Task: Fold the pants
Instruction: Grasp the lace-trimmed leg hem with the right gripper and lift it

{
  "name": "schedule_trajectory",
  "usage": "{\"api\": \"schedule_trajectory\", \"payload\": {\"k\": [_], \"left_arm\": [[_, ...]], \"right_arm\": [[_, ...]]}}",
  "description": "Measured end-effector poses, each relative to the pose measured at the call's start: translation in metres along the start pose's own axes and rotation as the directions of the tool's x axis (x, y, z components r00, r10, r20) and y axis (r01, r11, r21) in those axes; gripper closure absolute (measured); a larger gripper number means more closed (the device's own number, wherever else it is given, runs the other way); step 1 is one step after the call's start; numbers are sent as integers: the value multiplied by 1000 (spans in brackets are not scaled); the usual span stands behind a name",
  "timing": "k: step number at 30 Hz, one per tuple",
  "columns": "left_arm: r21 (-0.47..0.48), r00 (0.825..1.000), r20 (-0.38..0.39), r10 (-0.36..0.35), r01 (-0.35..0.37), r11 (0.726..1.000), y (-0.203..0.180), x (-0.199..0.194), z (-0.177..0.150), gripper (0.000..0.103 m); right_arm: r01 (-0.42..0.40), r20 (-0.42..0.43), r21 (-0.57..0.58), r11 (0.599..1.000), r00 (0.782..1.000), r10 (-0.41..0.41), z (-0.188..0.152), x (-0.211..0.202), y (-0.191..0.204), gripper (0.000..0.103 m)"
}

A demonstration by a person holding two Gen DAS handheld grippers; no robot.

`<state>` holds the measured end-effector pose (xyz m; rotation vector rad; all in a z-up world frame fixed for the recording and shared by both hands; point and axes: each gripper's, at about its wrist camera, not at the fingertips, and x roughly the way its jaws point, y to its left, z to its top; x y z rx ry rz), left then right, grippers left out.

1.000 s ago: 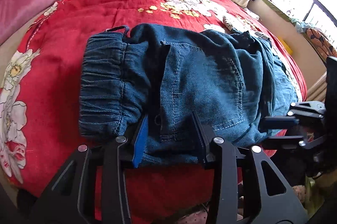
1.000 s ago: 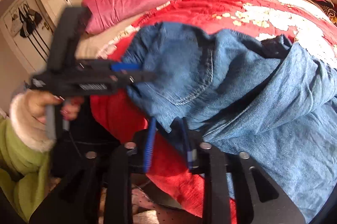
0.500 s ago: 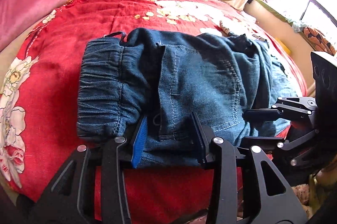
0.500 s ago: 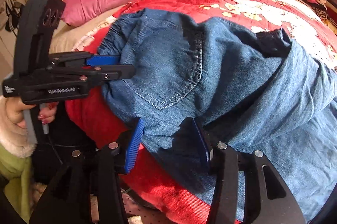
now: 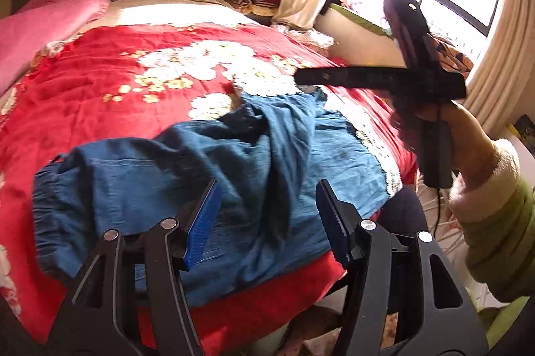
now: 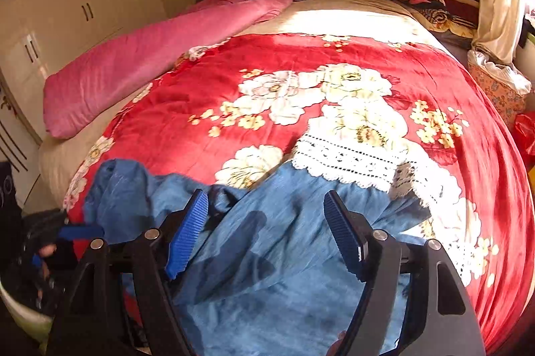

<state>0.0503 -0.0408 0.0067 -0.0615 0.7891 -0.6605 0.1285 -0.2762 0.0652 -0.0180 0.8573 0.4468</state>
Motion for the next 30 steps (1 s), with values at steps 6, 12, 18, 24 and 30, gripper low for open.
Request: {"api": "schedule_trajectory", "payload": {"k": [6, 12, 18, 24, 30], "left_arm": [[-41, 991, -104, -81, 78, 996, -13, 60, -2, 69], [-146, 985, -155, -71, 49, 988, 7, 89, -15, 82], [-167, 986, -144, -88, 63, 984, 10, 91, -15, 90], [-166, 986, -132, -105, 83, 983, 13, 88, -12, 98], [-110, 988, -102, -119, 108, 988, 9, 75, -6, 98]], "right_arm": [[60, -79, -40, 997, 995, -63, 33, 47, -16, 32], [126, -131, -119, 985, 981, -142, 49, 97, -12, 32], [219, -216, -155, 963, 944, -249, 58, 148, -13, 42], [192, -209, -137, 972, 954, -217, 52, 148, -30, 92], [62, -23, 76, 995, 998, -61, 35, 46, -60, 92]]}}
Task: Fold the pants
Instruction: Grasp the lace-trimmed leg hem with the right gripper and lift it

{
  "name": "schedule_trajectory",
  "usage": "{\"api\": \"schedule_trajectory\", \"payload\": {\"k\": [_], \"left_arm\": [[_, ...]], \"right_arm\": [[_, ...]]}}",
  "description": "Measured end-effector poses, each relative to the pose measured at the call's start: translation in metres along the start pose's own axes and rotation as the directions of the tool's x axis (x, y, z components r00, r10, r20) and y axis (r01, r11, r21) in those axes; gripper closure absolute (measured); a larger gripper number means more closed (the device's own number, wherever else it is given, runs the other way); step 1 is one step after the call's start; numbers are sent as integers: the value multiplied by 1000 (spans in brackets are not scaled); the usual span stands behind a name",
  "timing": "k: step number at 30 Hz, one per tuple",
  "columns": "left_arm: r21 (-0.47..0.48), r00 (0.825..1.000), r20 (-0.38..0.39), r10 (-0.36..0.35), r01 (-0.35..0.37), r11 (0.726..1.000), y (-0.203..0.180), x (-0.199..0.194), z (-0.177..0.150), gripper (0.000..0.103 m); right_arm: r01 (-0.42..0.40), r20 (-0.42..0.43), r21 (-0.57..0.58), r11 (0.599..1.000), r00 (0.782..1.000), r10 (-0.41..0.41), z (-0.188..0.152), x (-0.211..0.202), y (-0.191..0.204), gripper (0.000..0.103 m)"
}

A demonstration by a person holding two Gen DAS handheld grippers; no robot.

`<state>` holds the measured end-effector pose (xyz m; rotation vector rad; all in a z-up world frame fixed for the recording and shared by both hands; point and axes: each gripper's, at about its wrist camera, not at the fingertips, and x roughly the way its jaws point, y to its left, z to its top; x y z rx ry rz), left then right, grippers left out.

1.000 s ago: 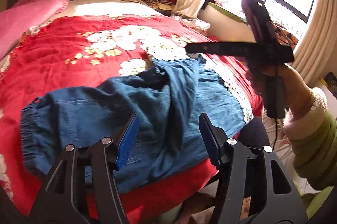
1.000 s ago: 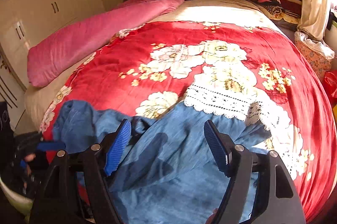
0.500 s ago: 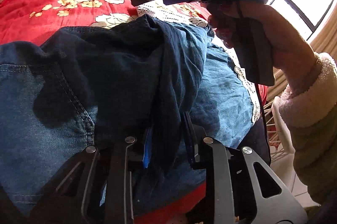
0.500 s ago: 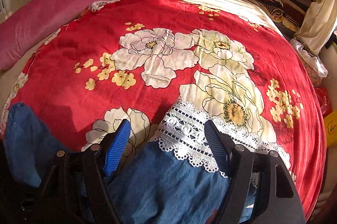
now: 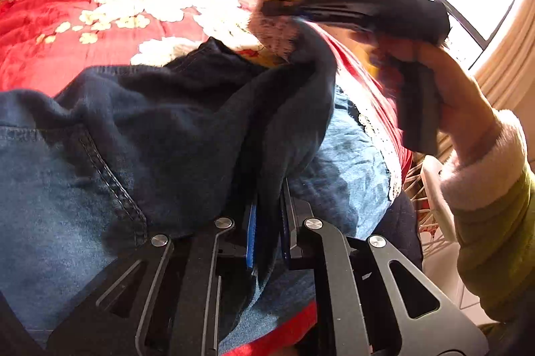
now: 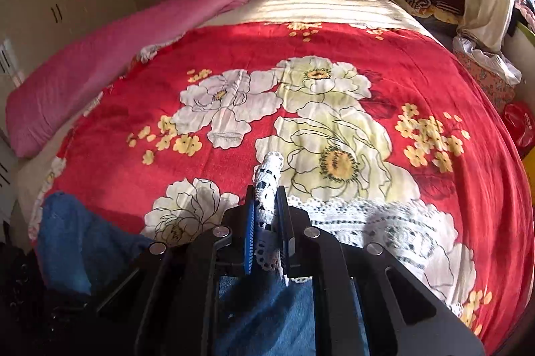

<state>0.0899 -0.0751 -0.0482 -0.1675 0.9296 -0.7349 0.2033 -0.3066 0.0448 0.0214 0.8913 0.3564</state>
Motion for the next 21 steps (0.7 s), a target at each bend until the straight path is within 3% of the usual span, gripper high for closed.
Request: {"api": "schedule_trajectory", "payload": {"k": [5, 8, 15, 18, 21], "left_arm": [[52, 1000, 6, 3, -3, 999, -10, -6, -1, 98], [88, 1000, -10, -3, 3, 996, -16, -5, -5, 98], [173, 999, -47, 23, -15, 985, -27, 9, -11, 98], [202, 997, -64, 34, -21, 979, -30, 8, -13, 98], [231, 997, -62, 49, -33, 972, -30, 5, -19, 98]], "right_arm": [[-26, 136, 173, 985, 991, 2, -52, -87, -45, 94], [-37, 153, 282, 959, 988, -7, -90, -116, -73, 94], [-50, 102, 438, 897, 995, 6, -175, -126, -95, 94], [-82, 103, 496, 864, 994, 35, -196, -128, -99, 94], [-92, 100, 506, 857, 994, 48, -209, -134, -95, 94]]}}
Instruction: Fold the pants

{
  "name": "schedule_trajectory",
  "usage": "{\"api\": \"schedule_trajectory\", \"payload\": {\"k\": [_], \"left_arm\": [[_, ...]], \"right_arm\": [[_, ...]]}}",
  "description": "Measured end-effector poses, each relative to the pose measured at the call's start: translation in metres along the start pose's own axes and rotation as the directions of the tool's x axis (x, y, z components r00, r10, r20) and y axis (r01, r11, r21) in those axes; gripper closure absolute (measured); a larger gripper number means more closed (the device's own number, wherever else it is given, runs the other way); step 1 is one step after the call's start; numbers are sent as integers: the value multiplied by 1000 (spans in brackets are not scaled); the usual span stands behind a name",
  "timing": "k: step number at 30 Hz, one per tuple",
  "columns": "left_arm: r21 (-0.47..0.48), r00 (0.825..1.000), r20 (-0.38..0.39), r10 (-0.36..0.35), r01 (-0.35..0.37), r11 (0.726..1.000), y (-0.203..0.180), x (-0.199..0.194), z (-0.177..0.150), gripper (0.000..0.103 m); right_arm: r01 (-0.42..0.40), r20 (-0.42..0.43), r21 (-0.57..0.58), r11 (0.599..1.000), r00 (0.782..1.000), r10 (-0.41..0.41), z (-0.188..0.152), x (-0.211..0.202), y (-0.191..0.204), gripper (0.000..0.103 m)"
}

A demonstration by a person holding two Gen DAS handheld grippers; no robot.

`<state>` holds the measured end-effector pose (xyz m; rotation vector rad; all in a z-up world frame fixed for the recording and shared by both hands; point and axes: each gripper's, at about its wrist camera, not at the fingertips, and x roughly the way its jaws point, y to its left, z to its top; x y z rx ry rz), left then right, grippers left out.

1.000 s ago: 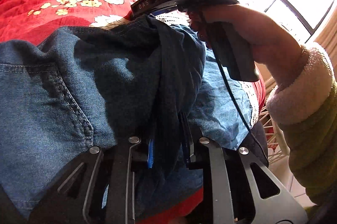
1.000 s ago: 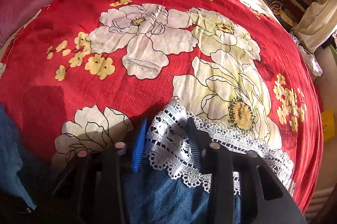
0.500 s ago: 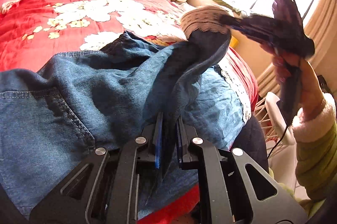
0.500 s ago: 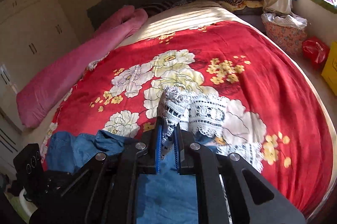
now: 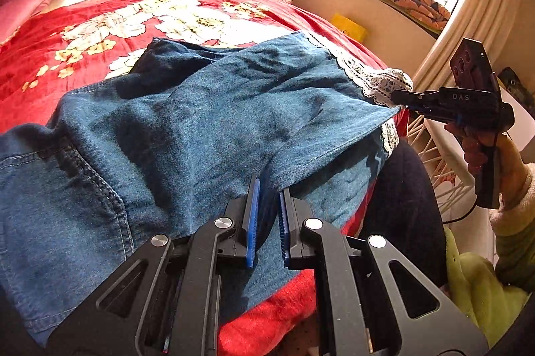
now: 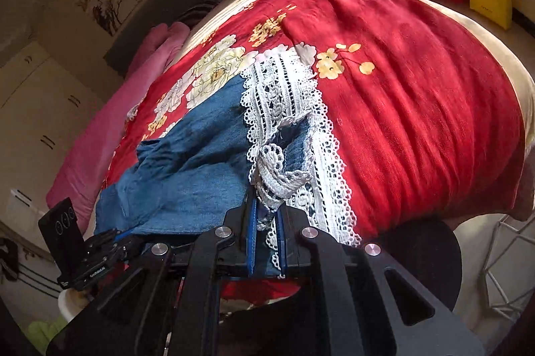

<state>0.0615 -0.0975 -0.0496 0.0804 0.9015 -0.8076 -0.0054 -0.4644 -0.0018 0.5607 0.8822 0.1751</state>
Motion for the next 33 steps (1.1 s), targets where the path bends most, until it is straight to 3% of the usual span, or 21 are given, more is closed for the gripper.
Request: {"api": "schedule_trajectory", "payload": {"k": [8, 11, 13, 17, 18, 20, 21, 28, 33], "left_arm": [[19, 1000, -4, 12, -12, 1000, 1, -6, -11, 98], [69, 1000, 3, 29, -29, 997, -8, -6, -11, 98], [89, 999, 6, 33, -34, 995, -12, -4, -9, 97], [129, 999, 5, 53, -53, 990, -20, 4, -6, 97], [142, 998, 5, 56, -56, 988, -22, 7, -5, 97], [162, 997, -2, 72, -71, 984, -25, 12, -5, 97], [163, 997, -7, 75, -73, 984, -26, 14, -5, 103], [151, 1000, -16, -11, 13, 989, -28, -17, -11, 103], [168, 998, -56, 28, -18, 986, -30, -6, -23, 103]], "right_arm": [[43, -91, 17, 999, 995, -41, -30, 5, -17, 93], [73, -94, -5, 997, 993, -73, -33, -2, -16, 76], [85, -63, -11, 996, 994, -86, -31, -8, -17, 57], [82, -27, 11, 997, 996, -81, -26, -12, -21, 58], [80, -30, 15, 997, 996, -80, -26, -10, -23, 63], [72, -47, 14, 997, 996, -71, -27, -5, -24, 83], [66, -47, 12, 998, 997, -65, -28, -5, -24, 83], [55, -31, 5, 998, 998, -55, -22, -16, -27, 83], [93, -115, -11, 996, 989, -94, -32, 5, -27, 81]]}}
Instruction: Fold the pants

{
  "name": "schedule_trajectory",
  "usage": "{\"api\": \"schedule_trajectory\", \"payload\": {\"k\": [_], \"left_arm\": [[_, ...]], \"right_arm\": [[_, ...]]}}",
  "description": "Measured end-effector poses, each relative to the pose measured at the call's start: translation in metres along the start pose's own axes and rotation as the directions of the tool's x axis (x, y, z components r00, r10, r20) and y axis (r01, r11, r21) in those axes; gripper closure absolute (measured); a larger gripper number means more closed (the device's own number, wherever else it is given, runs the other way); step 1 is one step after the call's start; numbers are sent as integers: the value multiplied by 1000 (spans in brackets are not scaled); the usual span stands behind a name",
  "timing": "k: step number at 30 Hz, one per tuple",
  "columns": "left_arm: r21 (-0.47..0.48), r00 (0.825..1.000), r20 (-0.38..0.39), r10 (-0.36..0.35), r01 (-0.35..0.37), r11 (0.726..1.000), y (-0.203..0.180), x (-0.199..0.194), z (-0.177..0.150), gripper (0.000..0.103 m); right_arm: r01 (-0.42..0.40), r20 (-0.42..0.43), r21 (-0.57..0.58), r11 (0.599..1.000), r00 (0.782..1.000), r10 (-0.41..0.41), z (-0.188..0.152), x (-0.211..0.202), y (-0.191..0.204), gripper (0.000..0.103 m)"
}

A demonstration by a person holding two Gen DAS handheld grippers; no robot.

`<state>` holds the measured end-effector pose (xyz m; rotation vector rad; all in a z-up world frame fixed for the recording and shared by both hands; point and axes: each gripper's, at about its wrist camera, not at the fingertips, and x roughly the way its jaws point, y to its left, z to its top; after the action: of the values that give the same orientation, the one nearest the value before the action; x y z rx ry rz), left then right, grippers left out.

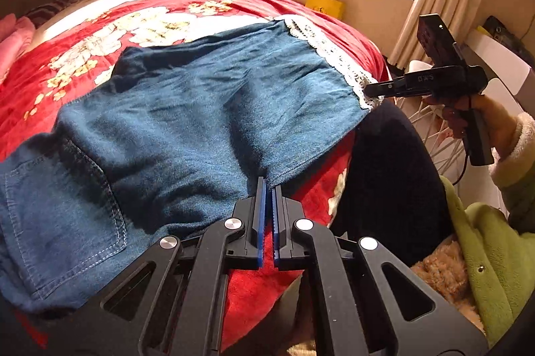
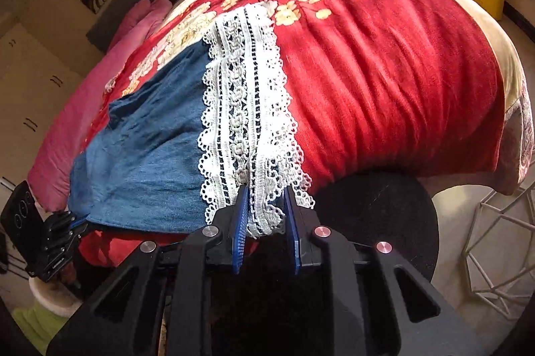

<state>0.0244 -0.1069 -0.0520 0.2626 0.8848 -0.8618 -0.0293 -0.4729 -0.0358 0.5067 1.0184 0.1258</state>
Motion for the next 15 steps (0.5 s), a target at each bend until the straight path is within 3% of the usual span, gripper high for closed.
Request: {"api": "schedule_trajectory", "payload": {"k": [3, 4, 5, 6, 9, 11, 15], "left_arm": [[-38, 1000, -29, -8, 7, 999, 8, 11, -2, 97], [-43, 1000, -20, -23, 23, 999, 8, 8, -1, 85], [-48, 999, 1, -42, 42, 998, 8, 1, 1, 62], [-54, 998, 27, -57, 58, 997, 9, -7, 6, 49], [-66, 995, 96, -28, 35, 997, 22, -27, 31, 44], [-67, 992, 121, 36, -28, 997, 36, -28, 56, 39], [-91, 985, 65, 160, -154, 984, 76, 1, 99, 39]], "right_arm": [[13, -15, 1, 1000, 1000, -13, -1, 2, 0, 75], [14, -6, -6, 1000, 1000, -14, 0, -2, 1, 68], [17, 15, -15, 1000, 1000, -17, 2, -8, 1, 65], [21, 45, -27, 999, 999, -20, 4, -15, 1, 57], [34, 110, -67, 997, 994, -26, 17, -23, 2, 50], [30, 120, -85, 996, 993, -20, 30, -17, 1, 49], [17, 142, -116, 993, 990, 0, 60, 2, -1, 49]]}}
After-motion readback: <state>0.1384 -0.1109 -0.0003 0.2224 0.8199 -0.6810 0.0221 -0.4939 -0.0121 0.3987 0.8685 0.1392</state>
